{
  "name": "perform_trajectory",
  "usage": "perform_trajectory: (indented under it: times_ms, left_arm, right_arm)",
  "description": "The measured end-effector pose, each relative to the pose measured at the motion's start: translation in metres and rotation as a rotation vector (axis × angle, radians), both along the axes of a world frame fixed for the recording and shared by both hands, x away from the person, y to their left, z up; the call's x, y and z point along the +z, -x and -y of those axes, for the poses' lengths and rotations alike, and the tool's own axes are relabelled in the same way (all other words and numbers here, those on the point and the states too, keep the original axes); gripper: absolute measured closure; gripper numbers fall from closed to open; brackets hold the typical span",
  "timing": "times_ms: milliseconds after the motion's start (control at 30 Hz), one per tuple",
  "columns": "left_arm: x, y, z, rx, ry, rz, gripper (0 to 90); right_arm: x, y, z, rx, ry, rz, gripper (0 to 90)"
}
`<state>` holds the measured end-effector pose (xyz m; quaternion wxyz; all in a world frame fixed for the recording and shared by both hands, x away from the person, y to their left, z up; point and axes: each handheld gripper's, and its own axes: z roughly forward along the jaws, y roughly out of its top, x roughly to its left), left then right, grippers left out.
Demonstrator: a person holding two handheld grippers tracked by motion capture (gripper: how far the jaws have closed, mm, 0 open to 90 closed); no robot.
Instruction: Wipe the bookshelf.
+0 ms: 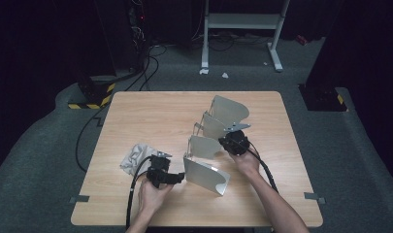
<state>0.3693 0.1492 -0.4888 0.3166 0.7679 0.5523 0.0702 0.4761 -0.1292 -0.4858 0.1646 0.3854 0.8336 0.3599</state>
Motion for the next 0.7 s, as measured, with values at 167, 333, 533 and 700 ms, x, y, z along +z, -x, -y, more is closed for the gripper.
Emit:
perform_trajectory:
  times_ms: [167, 333, 533, 700]
  left_arm:
    - [0.0, -0.002, 0.004, 0.004, -0.029, 0.008, 28.8]
    - [-0.002, 0.005, 0.001, -0.006, -0.051, 0.004, 26.1]
    - [-0.001, 0.022, 0.001, -0.034, -0.047, 0.022, 24.3]
    - [-0.004, 0.026, 0.009, -0.054, -0.044, 0.023, 24.2]
  right_arm:
    - [0.001, 0.0, 0.001, -0.004, 0.007, -0.012, 82.9]
    - [0.001, 0.003, 0.003, 0.014, 0.012, -0.014, 77.9]
    - [-0.002, 0.013, 0.006, 0.067, 0.032, -0.01, 71.8]
    - [-0.002, 0.021, 0.01, 0.103, 0.031, -0.012, 69.2]
